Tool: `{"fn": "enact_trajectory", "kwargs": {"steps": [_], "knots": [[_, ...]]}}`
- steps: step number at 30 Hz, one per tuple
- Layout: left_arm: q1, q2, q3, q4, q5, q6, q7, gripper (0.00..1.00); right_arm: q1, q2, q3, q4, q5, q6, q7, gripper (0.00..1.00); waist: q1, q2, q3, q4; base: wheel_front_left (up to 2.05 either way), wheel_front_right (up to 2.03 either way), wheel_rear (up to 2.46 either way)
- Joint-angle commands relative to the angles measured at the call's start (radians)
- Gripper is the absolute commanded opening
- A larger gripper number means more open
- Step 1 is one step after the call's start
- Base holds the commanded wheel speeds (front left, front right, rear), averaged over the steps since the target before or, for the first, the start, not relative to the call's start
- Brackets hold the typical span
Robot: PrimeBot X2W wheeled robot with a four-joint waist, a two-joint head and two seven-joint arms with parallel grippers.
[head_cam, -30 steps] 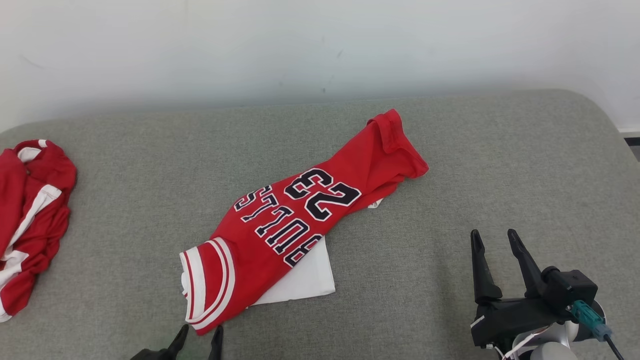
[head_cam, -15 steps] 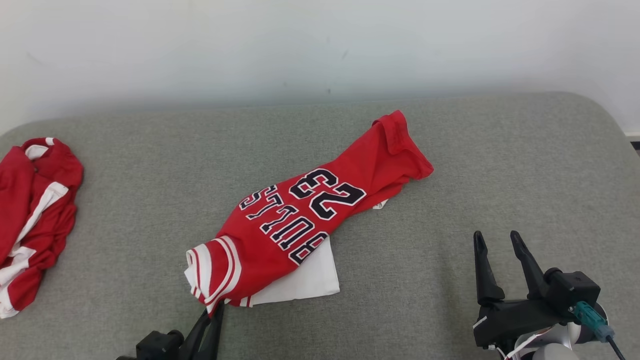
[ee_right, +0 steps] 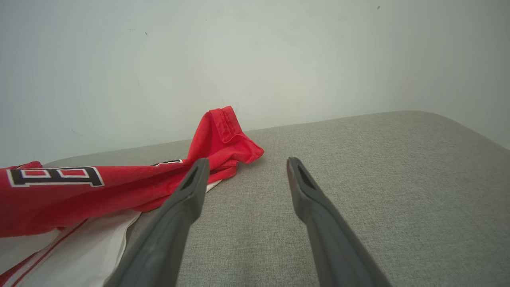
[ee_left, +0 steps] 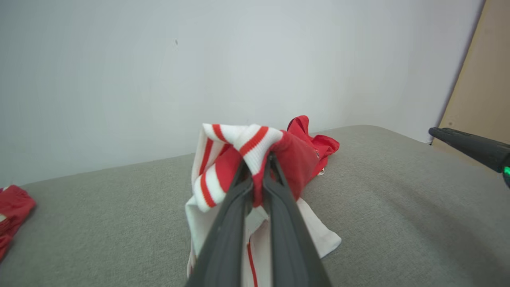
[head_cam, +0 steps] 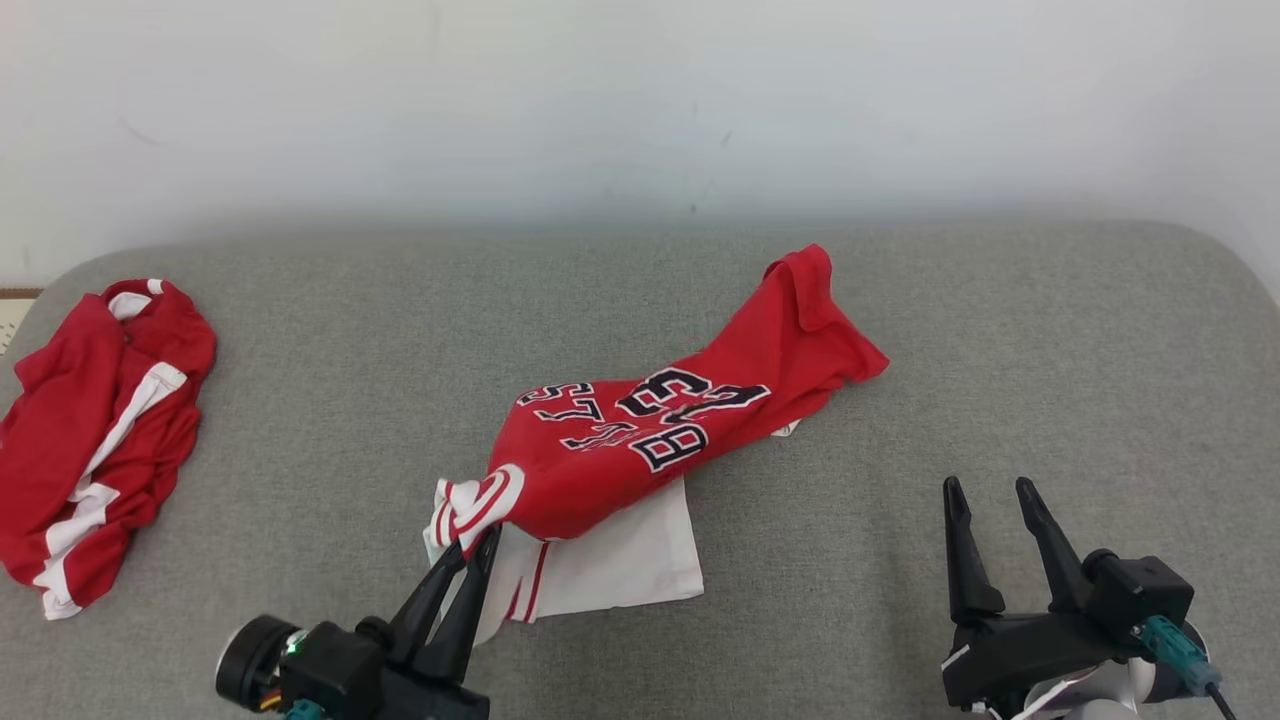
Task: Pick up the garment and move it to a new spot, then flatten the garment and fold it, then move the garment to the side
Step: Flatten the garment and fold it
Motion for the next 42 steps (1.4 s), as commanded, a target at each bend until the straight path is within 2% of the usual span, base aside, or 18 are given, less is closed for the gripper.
{"fn": "enact_trajectory", "kwargs": {"steps": [1, 7, 13, 15, 22, 32, 40, 41, 42], "knots": [[0.018, 0.012, -0.004, -0.046, 0.007, 0.0, 0.022, 0.0, 0.016, 0.0, -0.002, 0.002, 0.009, 0.0, -0.006, 1.0, -0.0001, 0.0, -0.002, 0.0, 0.0, 0.0, 0.0], [0.018, 0.034, -0.012, -0.184, -0.006, -0.002, 0.103, 0.0, 0.014, 0.006, -0.003, 0.007, 0.01, 0.0, -0.009, 1.0, -0.0001, 0.0, -0.006, -0.009, 0.0, 0.0, 0.0], [0.028, 0.048, 0.019, -0.146, -0.054, 0.002, 0.127, 0.0, 0.006, 0.012, -0.001, 0.017, 0.012, 0.0, -0.01, 1.0, -0.0001, 0.0, -0.003, -0.032, 0.0, 0.0, 0.0], [0.024, 0.064, 0.036, -0.089, -0.052, 0.006, 0.122, 0.0, 0.002, 0.012, 0.0, 0.021, 0.013, 0.0, -0.01, 1.0, -0.0001, 0.0, -0.001, -0.041, 0.0, 0.0, 0.0], [-0.039, 0.065, 0.07, 0.077, -0.089, 0.009, 0.046, 0.0, -0.006, 0.003, 0.001, 0.031, 0.011, 0.0, -0.012, 1.0, -0.0001, 0.0, 0.01, -0.057, 0.0, 0.0, 0.0], [-0.225, 0.082, 0.057, 0.402, -0.101, -0.001, -0.048, 0.0, -0.032, -0.007, 0.014, 0.04, 0.007, 0.0, -0.004, 1.0, -0.0001, 0.0, 0.053, -0.077, 0.0, 0.0, 0.0], [-0.353, 0.066, 0.043, 0.633, -0.121, -0.005, -0.075, 0.0, -0.052, -0.004, 0.021, 0.053, 0.003, 0.0, -0.003, 1.0, -0.0001, 0.0, 0.076, -0.091, 0.0, 0.0, 0.0], [-0.361, 0.065, 0.048, 0.643, -0.121, -0.006, -0.076, 0.07, -0.055, -0.004, 0.023, 0.054, 0.003, 0.0, -0.004, 1.0, -0.0001, 0.0, 0.077, -0.092, 0.0, 0.0, 0.0], [-0.363, 0.065, 0.051, 0.653, -0.113, -0.006, -0.076, 0.42, -0.057, -0.003, 0.024, 0.056, 0.004, 0.0, -0.004, 1.0, -0.0001, 0.0, 0.076, -0.093, 0.0, 0.0, 0.0]]}}
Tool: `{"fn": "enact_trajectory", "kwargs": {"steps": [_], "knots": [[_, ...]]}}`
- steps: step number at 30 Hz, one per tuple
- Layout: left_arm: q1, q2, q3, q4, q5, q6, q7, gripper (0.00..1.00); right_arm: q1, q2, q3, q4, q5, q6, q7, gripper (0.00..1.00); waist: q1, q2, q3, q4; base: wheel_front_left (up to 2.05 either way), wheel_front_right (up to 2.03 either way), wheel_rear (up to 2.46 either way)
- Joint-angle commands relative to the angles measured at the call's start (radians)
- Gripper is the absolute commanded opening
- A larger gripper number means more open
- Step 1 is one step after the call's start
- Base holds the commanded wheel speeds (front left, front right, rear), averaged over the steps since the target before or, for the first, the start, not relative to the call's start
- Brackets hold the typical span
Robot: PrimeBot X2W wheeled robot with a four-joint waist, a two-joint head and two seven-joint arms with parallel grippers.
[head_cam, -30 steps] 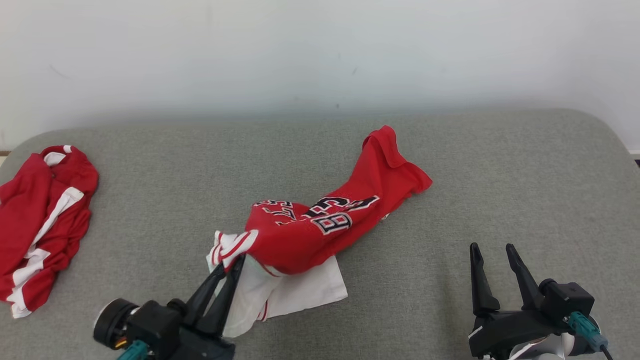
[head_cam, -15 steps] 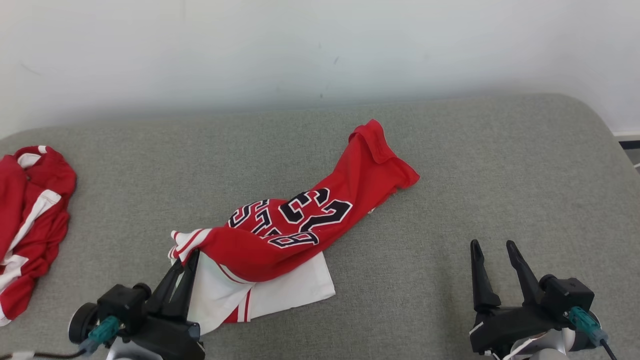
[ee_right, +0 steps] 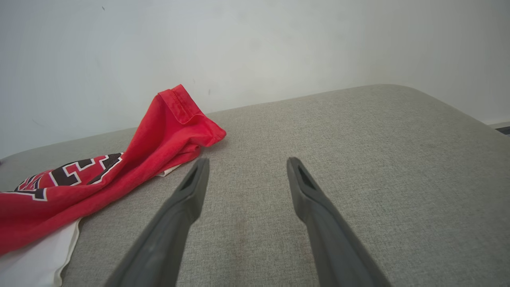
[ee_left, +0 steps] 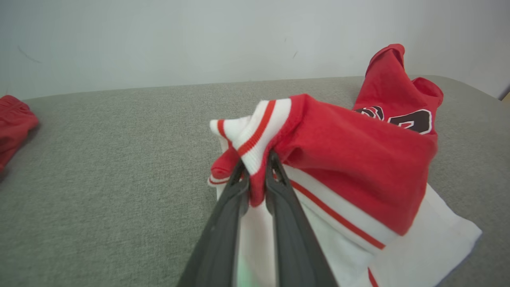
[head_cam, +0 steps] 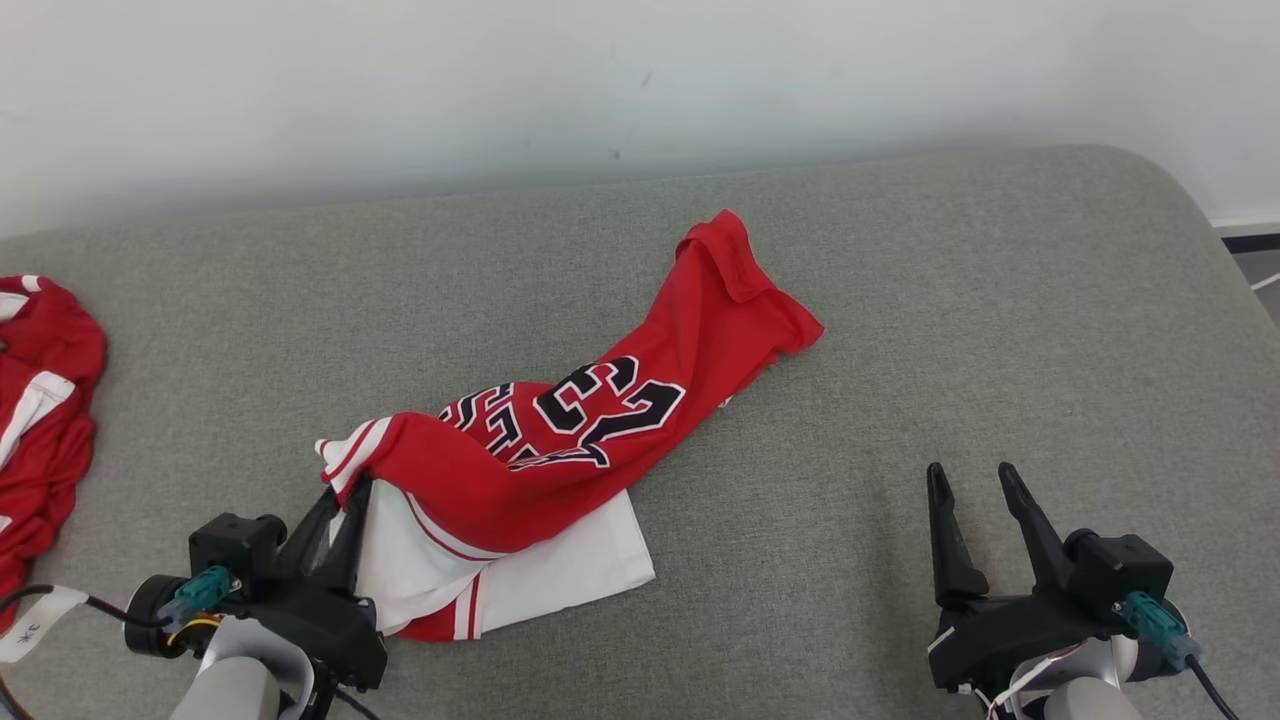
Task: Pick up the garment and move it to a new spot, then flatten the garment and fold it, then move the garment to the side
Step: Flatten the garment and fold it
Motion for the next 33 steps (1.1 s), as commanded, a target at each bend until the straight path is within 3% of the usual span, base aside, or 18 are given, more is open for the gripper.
{"fn": "enact_trajectory", "kwargs": {"steps": [1, 18, 33], "knots": [[-0.003, -0.001, 0.005, 0.005, 0.007, 0.001, -0.004, 1.0, -0.008, -0.002, 0.004, 0.002, -0.002, 0.0, -0.004, 1.0, -0.0001, 0.0, -0.001, 0.0, 0.0, 0.0, 0.0], [0.249, -0.049, 0.066, -0.231, 0.041, 0.017, -0.004, 1.0, 0.024, 0.004, -0.016, 0.016, 0.004, 0.0, -0.009, 1.0, -0.0001, 0.0, -0.023, 0.073, 0.0, 0.0, 0.0], [0.285, -0.066, 0.057, -0.184, 0.055, 0.012, -0.004, 1.0, 0.004, 0.005, -0.005, 0.023, 0.004, 0.0, -0.014, 1.0, -0.0001, 0.0, -0.006, 0.055, 0.0, 0.0, 0.0]]}}
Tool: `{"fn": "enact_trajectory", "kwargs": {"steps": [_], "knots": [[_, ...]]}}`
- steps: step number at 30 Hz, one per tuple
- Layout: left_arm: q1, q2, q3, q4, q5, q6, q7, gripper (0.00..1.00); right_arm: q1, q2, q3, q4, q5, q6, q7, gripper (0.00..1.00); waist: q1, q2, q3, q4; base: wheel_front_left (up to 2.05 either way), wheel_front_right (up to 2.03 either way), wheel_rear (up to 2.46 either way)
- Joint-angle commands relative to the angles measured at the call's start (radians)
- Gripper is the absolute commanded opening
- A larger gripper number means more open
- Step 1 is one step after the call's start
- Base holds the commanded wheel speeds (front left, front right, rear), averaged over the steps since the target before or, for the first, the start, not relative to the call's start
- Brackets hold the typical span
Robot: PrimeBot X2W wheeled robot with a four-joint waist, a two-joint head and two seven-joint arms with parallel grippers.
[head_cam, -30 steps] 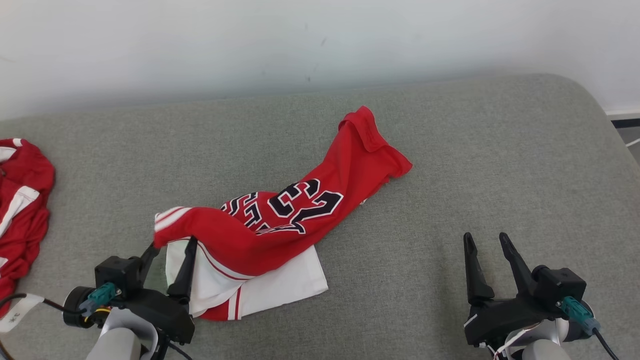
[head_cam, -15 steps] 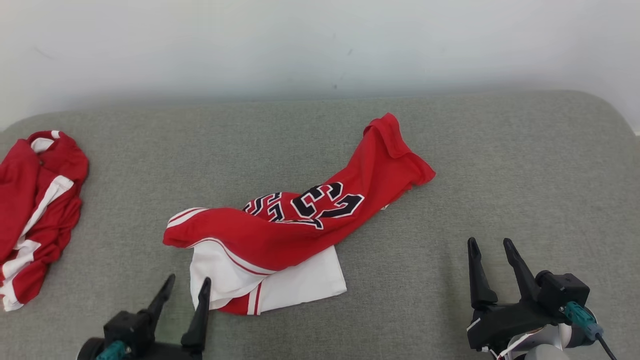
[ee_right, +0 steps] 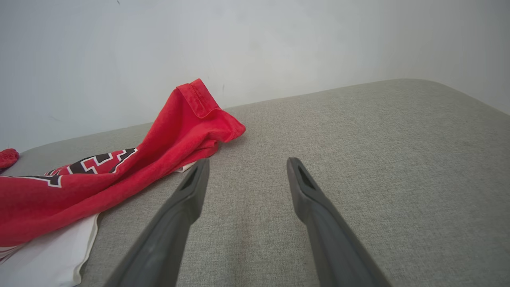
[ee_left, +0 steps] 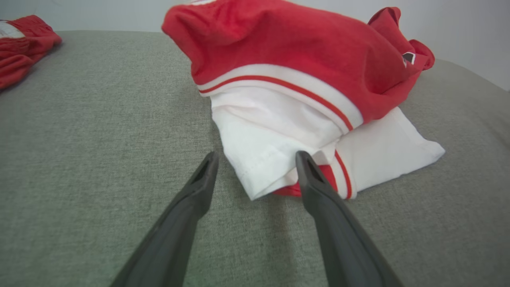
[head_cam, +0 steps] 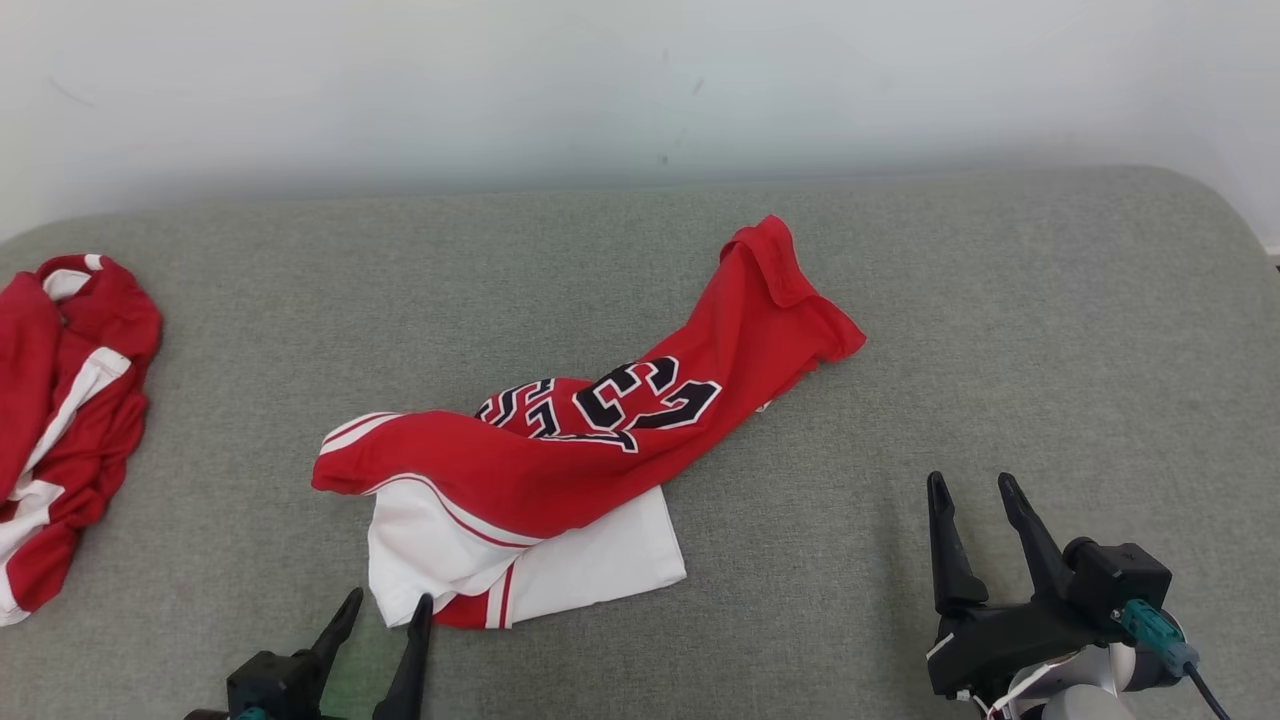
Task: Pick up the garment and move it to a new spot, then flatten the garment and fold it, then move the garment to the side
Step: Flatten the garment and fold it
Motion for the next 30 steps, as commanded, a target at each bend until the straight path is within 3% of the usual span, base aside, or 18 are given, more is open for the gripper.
{"fn": "enact_trajectory", "kwargs": {"steps": [1, 5, 6, 8, 17, 30], "knots": [[0.01, 0.003, 0.004, 0.01, 0.005, -0.001, -0.003, 1.0, 0.0, -0.002, -0.001, 0.0, -0.002, 0.0, -0.006, 1.0, 0.0, -0.0001, 0.006, -0.011, 0.0, 0.0, 0.0], [-0.004, 0.005, 0.014, 0.029, 0.009, -0.001, -0.003, 1.0, -0.002, -0.005, -0.003, -0.001, -0.002, 0.0, -0.007, 1.0, 0.0, -0.0001, 0.01, -0.022, 0.0, 0.0, 0.0], [-0.009, 0.004, 0.017, 0.036, 0.009, -0.001, -0.003, 0.78, -0.003, -0.004, -0.003, -0.002, -0.003, 0.0, -0.007, 1.0, 0.0, -0.0001, 0.011, -0.024, 0.0, 0.0, 0.0], [-0.015, 0.003, 0.02, 0.049, 0.009, -0.002, -0.003, 0.0, -0.002, -0.003, -0.005, -0.003, -0.006, 0.0, -0.007, 1.0, 0.0, -0.0001, 0.012, -0.026, 0.0, 0.0, 0.0], [-0.02, -0.007, 0.018, 0.013, 0.018, -0.005, -0.003, 0.0, 0.009, -0.004, -0.019, -0.001, -0.008, 0.0, -0.008, 1.0, 0.0, -0.0001, -0.001, 0.009, 0.0, 0.0, 0.0], [0.104, 0.0, -0.001, -0.256, 0.028, 0.006, 0.017, 0.0, 0.041, 0.006, -0.042, 0.009, 0.002, 0.0, -0.009, 1.0, 0.0, -0.0001, -0.046, 0.123, 0.0, 0.0, 0.0]]}}
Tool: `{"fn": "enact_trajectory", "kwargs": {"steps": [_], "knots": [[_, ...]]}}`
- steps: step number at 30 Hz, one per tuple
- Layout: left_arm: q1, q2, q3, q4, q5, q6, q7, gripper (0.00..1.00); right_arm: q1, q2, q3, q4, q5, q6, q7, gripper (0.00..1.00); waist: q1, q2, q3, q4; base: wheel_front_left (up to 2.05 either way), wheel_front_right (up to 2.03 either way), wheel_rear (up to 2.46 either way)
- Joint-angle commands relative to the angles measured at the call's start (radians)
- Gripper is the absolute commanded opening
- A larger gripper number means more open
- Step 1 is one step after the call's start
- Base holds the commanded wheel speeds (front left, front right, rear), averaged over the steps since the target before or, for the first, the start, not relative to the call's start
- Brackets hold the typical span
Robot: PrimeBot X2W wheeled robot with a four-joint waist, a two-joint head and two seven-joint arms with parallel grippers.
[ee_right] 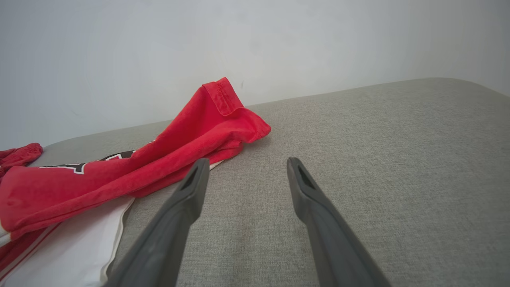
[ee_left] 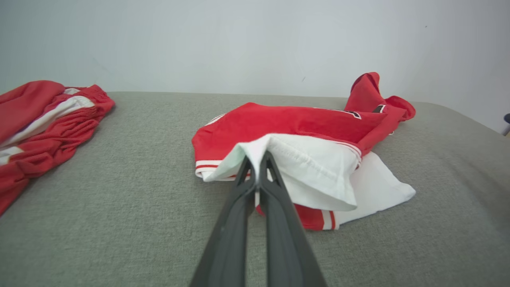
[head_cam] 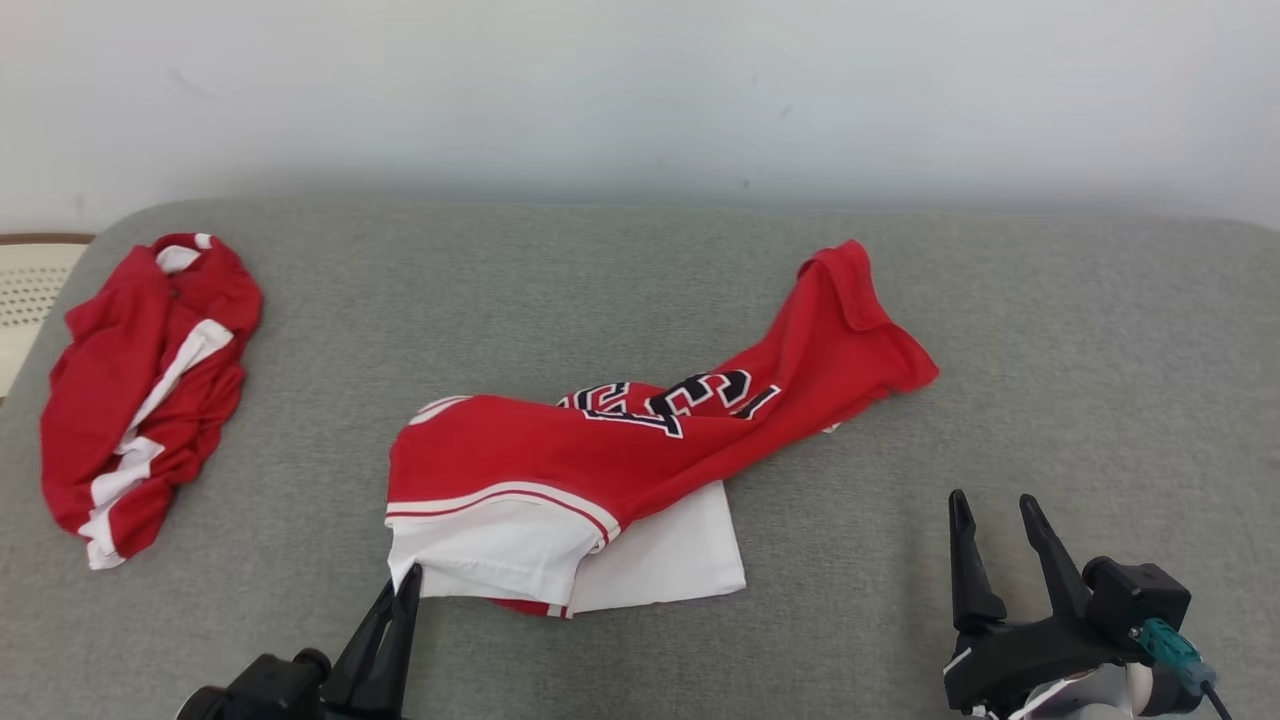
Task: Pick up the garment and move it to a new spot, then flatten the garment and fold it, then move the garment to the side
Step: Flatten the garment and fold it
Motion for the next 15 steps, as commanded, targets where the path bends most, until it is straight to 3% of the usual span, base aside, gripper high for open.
{"fn": "enact_trajectory", "kwargs": {"steps": [1, 10, 15], "knots": [[0.034, 0.012, 0.0, -0.037, 0.003, 0.006, 0.014, 0.0, 0.018, 0.001, -0.006, 0.002, 0.002, 0.0, -0.006, 1.0, 0.0001, 0.0, -0.019, 0.04, 0.0, 0.0, 0.0], [0.16, 0.019, 0.008, -0.196, -0.019, 0.034, 0.095, 0.0, 0.017, -0.001, -0.017, -0.001, -0.002, 0.0, -0.006, 1.0, 0.0001, 0.0, -0.027, 0.076, 0.0, 0.0, 0.0], [0.206, 0.014, 0.015, -0.169, -0.05, 0.04, 0.096, 0.0, 0.021, -0.004, -0.02, 0.004, -0.009, 0.0, -0.006, 1.0, 0.0001, 0.0, -0.033, 0.081, 0.0, 0.0, 0.0]]}}
